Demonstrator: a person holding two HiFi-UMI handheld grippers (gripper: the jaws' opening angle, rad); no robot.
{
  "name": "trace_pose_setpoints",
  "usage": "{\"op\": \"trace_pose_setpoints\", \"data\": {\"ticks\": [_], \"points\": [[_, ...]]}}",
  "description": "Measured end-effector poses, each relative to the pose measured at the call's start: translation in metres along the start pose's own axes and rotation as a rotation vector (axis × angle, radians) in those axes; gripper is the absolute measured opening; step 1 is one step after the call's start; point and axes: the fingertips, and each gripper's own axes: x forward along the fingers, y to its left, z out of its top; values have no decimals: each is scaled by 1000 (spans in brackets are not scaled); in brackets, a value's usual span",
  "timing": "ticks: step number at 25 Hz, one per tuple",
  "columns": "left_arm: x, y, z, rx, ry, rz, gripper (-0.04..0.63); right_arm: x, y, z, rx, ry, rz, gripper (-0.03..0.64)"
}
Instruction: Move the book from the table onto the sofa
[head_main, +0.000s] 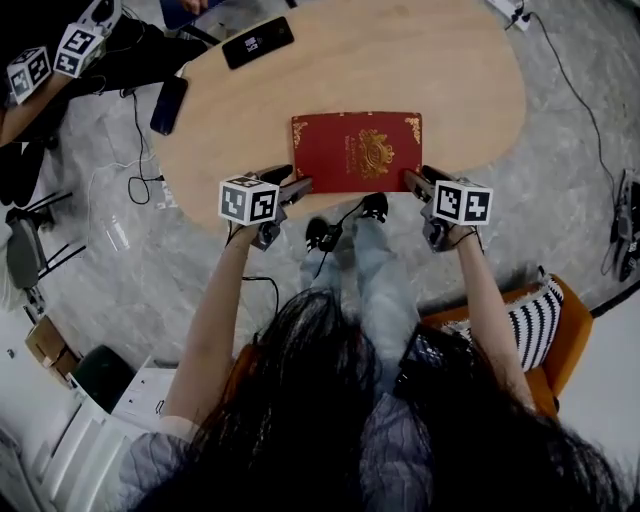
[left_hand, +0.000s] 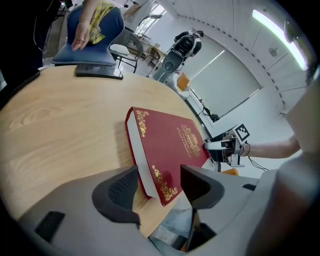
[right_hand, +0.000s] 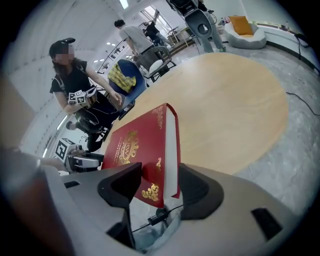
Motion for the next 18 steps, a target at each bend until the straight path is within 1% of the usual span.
{"op": "trace_pose_setpoints", "data": {"ticks": [5,7,10,14,16,18], "points": [[15,1,2,5,16,0,258,4,4,-2,99,-33,64,221],[20,1,1,10,36,-6,258,3,5,-3,116,-45,80,221],[23,-1,-1,7,62,-25,256,4,5,-5,86,-44,59,221],[23,-1,-3,2,105,-7,256,4,6,-6,59,-30,11,213],[21,-1,-3,12,127,7,255,2,10,-8,41,-21,-18,207],[17,-3,0,20,123,9,255,-4,14,-7,48,-27,-33,202]]}}
